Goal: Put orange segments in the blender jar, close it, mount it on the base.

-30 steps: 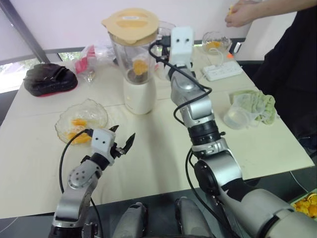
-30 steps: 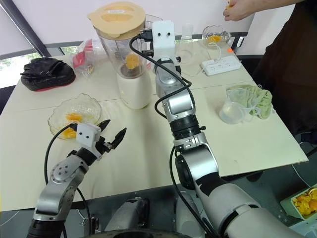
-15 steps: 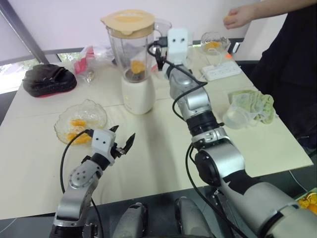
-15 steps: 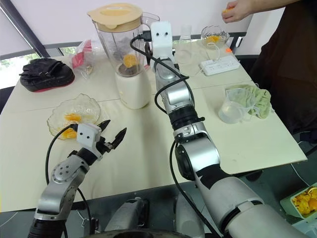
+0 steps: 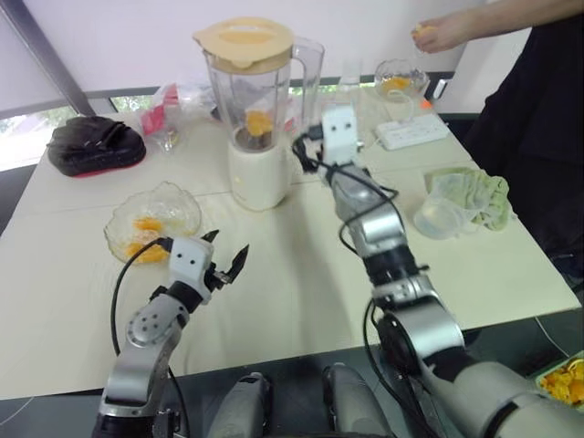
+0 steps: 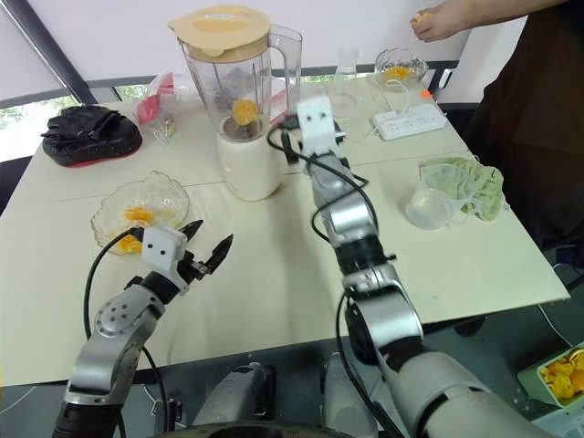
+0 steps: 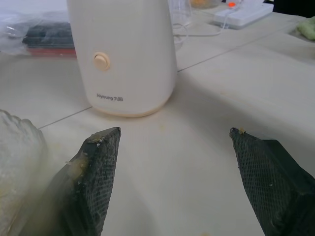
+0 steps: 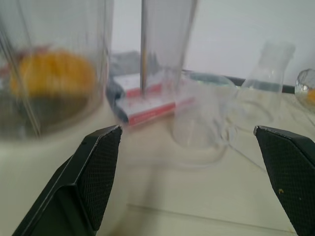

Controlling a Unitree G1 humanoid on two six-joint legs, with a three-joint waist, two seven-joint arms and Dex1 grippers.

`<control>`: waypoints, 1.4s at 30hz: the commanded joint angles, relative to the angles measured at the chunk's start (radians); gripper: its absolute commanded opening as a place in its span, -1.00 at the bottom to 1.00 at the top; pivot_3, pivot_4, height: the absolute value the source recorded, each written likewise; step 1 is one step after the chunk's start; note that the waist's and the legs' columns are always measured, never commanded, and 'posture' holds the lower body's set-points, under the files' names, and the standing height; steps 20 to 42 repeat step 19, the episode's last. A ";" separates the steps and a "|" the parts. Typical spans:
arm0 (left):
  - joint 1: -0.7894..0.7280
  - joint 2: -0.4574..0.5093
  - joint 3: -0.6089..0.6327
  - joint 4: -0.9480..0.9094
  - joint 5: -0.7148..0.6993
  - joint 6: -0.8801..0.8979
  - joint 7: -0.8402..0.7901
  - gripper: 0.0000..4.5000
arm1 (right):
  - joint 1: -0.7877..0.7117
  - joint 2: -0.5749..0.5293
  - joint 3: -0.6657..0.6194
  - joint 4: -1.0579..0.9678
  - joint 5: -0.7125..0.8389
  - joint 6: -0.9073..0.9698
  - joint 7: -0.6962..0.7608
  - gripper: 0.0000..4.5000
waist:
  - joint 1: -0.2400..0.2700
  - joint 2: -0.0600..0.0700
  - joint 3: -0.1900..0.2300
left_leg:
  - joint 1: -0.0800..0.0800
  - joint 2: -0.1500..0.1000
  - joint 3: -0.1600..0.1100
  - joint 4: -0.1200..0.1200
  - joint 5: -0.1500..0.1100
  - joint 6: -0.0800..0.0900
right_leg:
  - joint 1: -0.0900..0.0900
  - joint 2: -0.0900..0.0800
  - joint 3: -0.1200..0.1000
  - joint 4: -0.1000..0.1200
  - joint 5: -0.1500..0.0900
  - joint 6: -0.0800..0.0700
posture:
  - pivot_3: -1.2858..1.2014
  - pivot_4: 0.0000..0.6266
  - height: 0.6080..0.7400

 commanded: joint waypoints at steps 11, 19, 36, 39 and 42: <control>-0.085 0.102 0.116 -0.178 -0.135 0.161 -0.037 0.64 | 0.364 -0.473 -0.155 -0.782 0.407 0.189 0.620 0.98 | 0.016 0.000 0.000 | 0.001 0.001 0.000 0.001 -0.004 0.007 | 0.002 0.001 0.000 -0.001 0.000 0.000 | 0.03 -0.52 1.00; -0.131 0.158 0.180 -0.216 -0.221 0.254 -0.048 0.64 | 0.423 -0.584 -0.241 -0.855 0.575 0.272 0.695 0.98 | 0.029 -0.001 0.001 | 0.009 0.001 0.001 0.002 -0.005 0.008 | 0.012 0.000 0.000 -0.005 0.000 0.000 | 0.03 -0.52 1.00; -0.131 0.158 0.180 -0.216 -0.221 0.254 -0.048 0.64 | 0.423 -0.584 -0.241 -0.855 0.575 0.272 0.695 0.98 | 0.029 -0.001 0.001 | 0.009 0.001 0.001 0.002 -0.005 0.008 | 0.012 0.000 0.000 -0.005 0.000 0.000 | 0.03 -0.52 1.00; -0.131 0.158 0.180 -0.216 -0.221 0.254 -0.048 0.64 | 0.423 -0.584 -0.241 -0.855 0.575 0.272 0.695 0.98 | 0.029 -0.001 0.001 | 0.009 0.001 0.001 0.002 -0.005 0.008 | 0.012 0.000 0.000 -0.005 0.000 0.000 | 0.03 -0.52 1.00; -0.131 0.158 0.180 -0.216 -0.221 0.254 -0.048 0.64 | 0.423 -0.584 -0.241 -0.855 0.575 0.272 0.695 0.98 | 0.029 -0.001 0.001 | 0.009 0.001 0.001 0.002 -0.005 0.008 | 0.012 0.000 0.000 -0.005 0.000 0.000 | 0.03 -0.52 1.00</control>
